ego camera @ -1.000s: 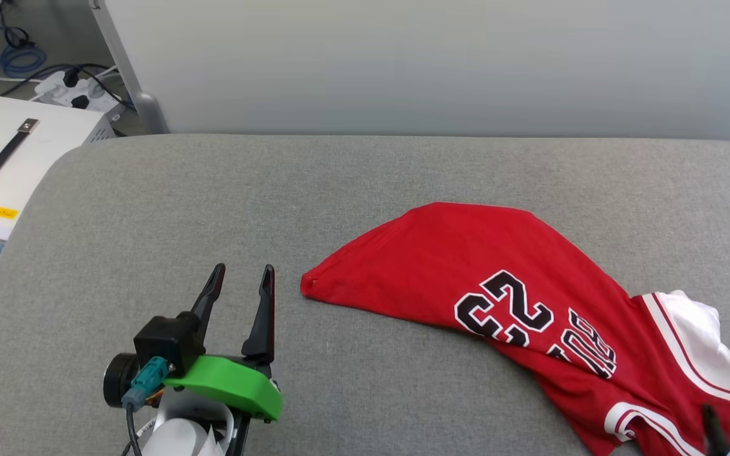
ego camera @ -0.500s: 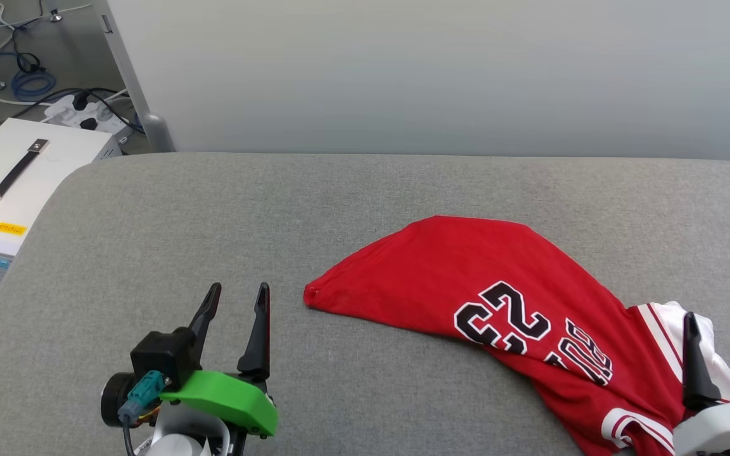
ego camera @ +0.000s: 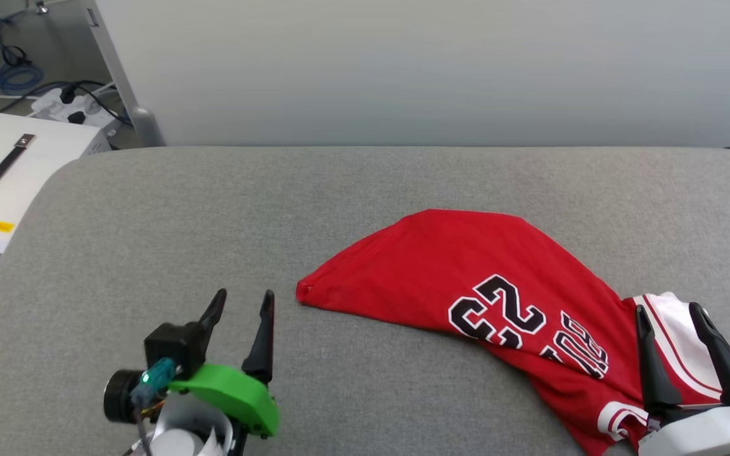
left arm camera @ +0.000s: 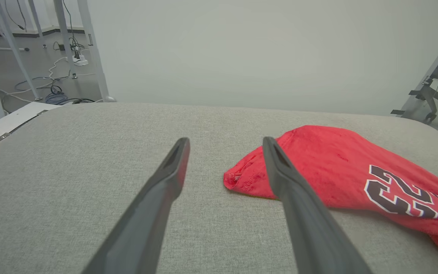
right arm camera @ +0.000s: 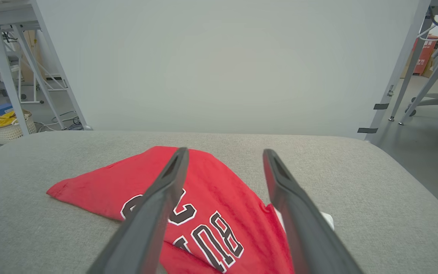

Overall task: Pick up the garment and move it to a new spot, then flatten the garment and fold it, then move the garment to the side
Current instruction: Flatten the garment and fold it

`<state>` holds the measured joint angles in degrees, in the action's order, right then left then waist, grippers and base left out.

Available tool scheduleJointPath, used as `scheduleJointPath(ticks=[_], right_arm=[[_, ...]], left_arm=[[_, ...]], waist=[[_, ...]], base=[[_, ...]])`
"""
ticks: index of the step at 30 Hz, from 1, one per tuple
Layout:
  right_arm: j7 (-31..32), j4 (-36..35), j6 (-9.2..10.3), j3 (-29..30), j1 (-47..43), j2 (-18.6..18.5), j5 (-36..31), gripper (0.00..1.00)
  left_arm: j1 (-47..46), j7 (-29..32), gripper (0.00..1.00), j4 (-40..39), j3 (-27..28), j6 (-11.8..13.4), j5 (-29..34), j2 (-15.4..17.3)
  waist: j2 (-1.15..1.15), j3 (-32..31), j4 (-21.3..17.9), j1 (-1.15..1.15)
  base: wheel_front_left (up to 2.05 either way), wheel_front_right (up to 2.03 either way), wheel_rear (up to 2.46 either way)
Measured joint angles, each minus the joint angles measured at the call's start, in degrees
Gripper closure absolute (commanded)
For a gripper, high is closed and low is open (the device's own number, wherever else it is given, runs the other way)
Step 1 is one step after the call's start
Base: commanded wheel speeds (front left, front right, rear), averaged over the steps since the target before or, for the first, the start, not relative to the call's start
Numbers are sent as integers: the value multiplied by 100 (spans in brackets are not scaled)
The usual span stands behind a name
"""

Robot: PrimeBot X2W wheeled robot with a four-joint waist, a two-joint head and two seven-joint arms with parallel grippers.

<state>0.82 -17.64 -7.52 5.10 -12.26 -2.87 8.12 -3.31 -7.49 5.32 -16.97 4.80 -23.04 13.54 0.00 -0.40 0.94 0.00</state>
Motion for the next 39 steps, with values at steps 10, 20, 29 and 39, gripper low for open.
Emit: scheduleJointPath(ticks=[10, 20, 29, 39], right_arm=[[69, -111, 0, -104, 161, 2, 78, 0], [-16, 92, 0, -240, 549, 2, 332, 0], [-214, 375, 0, -321, 734, 4, 522, 0], [-313, 547, 0, -324, 899, 3, 600, 0]], left_arm=[[-1230, 1764, 0, 610, -1048, -566, 90, -188], [-2492, 3064, 0, 1449, -2143, -1117, 531, -211], [-3234, 3712, 0, 2235, -2888, -1195, 550, 80], [-3900, 3983, 100, 2299, -3826, -1198, -387, 389]], waist=[[0, 457, -339, 0], [0, 1007, -791, 0], [0, 1453, -1159, 1], [0, 1626, -1277, 1]], base=[[0, 0, 0], [0, 0, 0], [0, 0, 0], [0, 0, 0]])
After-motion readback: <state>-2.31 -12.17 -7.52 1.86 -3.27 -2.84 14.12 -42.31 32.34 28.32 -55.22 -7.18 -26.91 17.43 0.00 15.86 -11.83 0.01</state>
